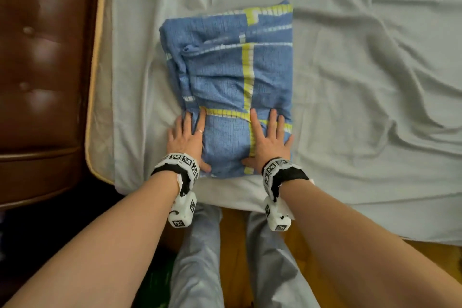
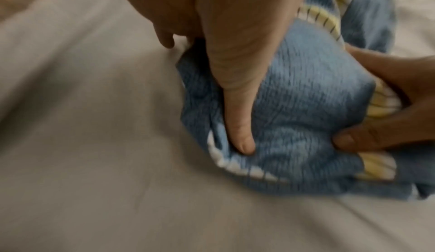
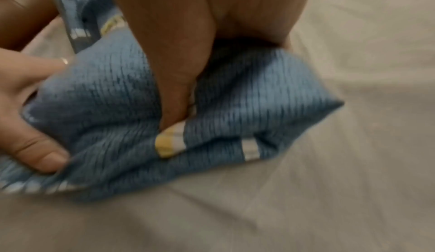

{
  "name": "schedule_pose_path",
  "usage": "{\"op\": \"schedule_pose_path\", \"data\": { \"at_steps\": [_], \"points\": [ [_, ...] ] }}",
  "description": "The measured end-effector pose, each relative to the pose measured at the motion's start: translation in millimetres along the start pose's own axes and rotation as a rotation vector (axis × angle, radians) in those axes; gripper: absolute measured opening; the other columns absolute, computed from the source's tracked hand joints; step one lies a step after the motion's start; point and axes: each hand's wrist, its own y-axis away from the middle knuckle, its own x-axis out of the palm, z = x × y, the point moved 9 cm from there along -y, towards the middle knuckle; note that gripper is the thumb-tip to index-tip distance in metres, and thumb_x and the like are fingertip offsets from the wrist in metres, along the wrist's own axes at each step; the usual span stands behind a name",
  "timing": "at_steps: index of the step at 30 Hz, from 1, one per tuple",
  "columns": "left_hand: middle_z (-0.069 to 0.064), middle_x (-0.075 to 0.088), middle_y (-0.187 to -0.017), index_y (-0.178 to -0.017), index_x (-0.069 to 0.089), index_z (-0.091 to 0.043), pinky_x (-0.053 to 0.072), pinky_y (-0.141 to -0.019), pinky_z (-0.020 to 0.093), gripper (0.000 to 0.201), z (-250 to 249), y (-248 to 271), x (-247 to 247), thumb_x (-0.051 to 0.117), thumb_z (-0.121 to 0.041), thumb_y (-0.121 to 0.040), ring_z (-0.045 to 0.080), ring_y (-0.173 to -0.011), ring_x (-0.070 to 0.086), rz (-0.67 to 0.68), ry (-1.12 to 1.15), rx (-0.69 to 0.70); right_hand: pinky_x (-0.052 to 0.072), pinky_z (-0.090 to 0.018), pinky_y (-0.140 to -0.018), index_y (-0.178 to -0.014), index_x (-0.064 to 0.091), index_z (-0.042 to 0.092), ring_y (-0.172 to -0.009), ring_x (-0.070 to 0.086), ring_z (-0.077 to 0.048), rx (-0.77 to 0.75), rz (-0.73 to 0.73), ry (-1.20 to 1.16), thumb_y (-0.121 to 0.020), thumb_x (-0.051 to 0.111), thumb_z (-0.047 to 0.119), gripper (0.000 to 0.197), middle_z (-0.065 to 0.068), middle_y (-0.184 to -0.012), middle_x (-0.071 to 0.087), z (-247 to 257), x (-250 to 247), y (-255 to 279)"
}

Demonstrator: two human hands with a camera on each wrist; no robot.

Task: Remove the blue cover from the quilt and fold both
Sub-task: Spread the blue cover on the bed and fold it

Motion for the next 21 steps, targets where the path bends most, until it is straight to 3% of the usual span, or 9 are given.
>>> {"op": "schedule_pose_path", "data": {
  "at_steps": [2, 4, 5, 7, 9, 11, 16, 20, 21],
  "points": [
    [0.01, 0.009, -0.152, -0.152, 0.002, -0.027, 0.027, -0.112, 0.051, 0.147, 1.8, 7.0, -34.5, 0.084, -0.07, -0.038, 0.032, -0.143, 0.013, 0.031, -0.014, -0.022, 0.017, -0.062, -0.114, -0.149, -0.011, 0.048, -0.149, 0.001, -0.034, 0.009, 0.032, 0.006, -0.06, 0.077, 0.068, 0.127, -0.01, -0.162, -0.01, 1.3, -28.5, 5.0],
    [0.007, 0.025, -0.143, -0.145, 0.026, -0.025, 0.035, -0.105, 0.044, 0.128, 1.0, 10.2, -88.7, 0.083, -0.071, -0.039, 0.027, -0.133, 0.028, -0.091, 0.02, -0.031, 0.023, -0.056, -0.112, -0.147, 0.012, 0.046, -0.141, 0.025, -0.035, 0.009, -0.086, 0.019, -0.058, 0.073, 0.075, 0.112, -0.011, -0.156, 0.016, 6.8, -77.5, 8.9],
    [0.006, 0.029, -0.14, -0.143, 0.029, -0.024, 0.036, -0.103, 0.041, 0.124, -2.3, 9.8, -117.3, 0.084, -0.069, -0.041, 0.026, -0.129, 0.032, -0.158, 0.015, -0.013, 0.024, -0.057, -0.111, -0.146, 0.015, 0.046, -0.139, 0.028, -0.035, -0.007, -0.147, 0.032, -0.058, 0.074, 0.074, 0.11, -0.009, -0.154, 0.018, 13.2, -103.7, 8.4],
    [0.011, 0.019, -0.151, -0.151, 0.013, -0.024, 0.033, -0.106, 0.042, 0.133, -15.1, -0.2, -163.8, 0.084, -0.066, -0.047, 0.029, -0.135, 0.028, -0.22, -0.038, 0.068, 0.019, -0.066, -0.112, -0.15, -0.002, 0.046, -0.147, 0.007, -0.036, -0.059, -0.172, 0.055, -0.06, 0.078, 0.068, 0.123, -0.009, -0.16, -0.003, 31.8, -144.7, -2.0],
    [0.015, -0.014, -0.159, -0.153, -0.014, -0.026, 0.021, -0.115, 0.049, 0.146, -26.8, -19.8, -189.5, 0.083, -0.065, -0.052, 0.033, -0.147, 0.003, -0.187, -0.122, 0.137, 0.014, -0.071, -0.108, -0.148, -0.022, 0.046, -0.148, -0.019, -0.034, -0.096, -0.133, 0.099, -0.059, 0.082, 0.063, 0.138, -0.006, -0.158, -0.03, 49.9, -173.0, -22.4],
    [0.014, -0.036, -0.153, -0.149, -0.027, -0.026, 0.007, -0.117, 0.057, 0.155, -30.8, -44.7, -194.1, 0.085, -0.065, -0.049, 0.034, -0.146, -0.021, -0.084, -0.173, 0.168, 0.014, -0.075, -0.106, -0.145, -0.029, 0.045, -0.144, -0.029, -0.035, -0.094, -0.058, 0.156, -0.055, 0.084, 0.064, 0.146, -0.007, -0.153, -0.04, 59.6, -186.5, -46.7],
    [0.017, -0.04, -0.15, -0.145, -0.034, -0.025, 0.008, -0.115, 0.063, 0.162, -24.0, -106.0, -161.2, 0.092, -0.051, -0.048, 0.036, -0.143, -0.029, 0.125, -0.159, 0.155, 0.012, -0.08, -0.102, -0.14, -0.039, 0.042, -0.14, -0.034, -0.041, -0.051, 0.104, 0.283, -0.045, 0.093, 0.055, 0.163, -0.013, -0.149, -0.045, 57.2, -161.5, -102.8],
    [0.017, -0.038, -0.152, -0.143, -0.036, -0.026, 0.016, -0.114, 0.065, 0.133, -27.9, -148.8, -145.5, 0.079, -0.038, -0.076, 0.035, -0.144, -0.027, 0.115, -0.073, 0.16, 0.013, -0.082, -0.101, -0.138, -0.041, 0.041, -0.14, -0.034, -0.041, -0.01, 0.093, 0.254, -0.059, 0.093, 0.039, 0.156, -0.014, -0.149, -0.045, 53.7, -140.6, -145.4],
    [0.017, -0.037, -0.152, -0.142, -0.037, -0.026, 0.016, -0.114, 0.065, 0.134, -28.3, -154.7, -141.3, 0.079, -0.039, -0.075, 0.035, -0.144, -0.027, 0.112, -0.073, 0.161, 0.013, -0.081, -0.101, -0.138, -0.041, 0.041, -0.141, -0.033, -0.041, 0.0, 0.091, 0.246, -0.063, 0.09, 0.037, 0.152, -0.015, -0.15, -0.044, 52.4, -136.4, -151.7]
  ]
}}
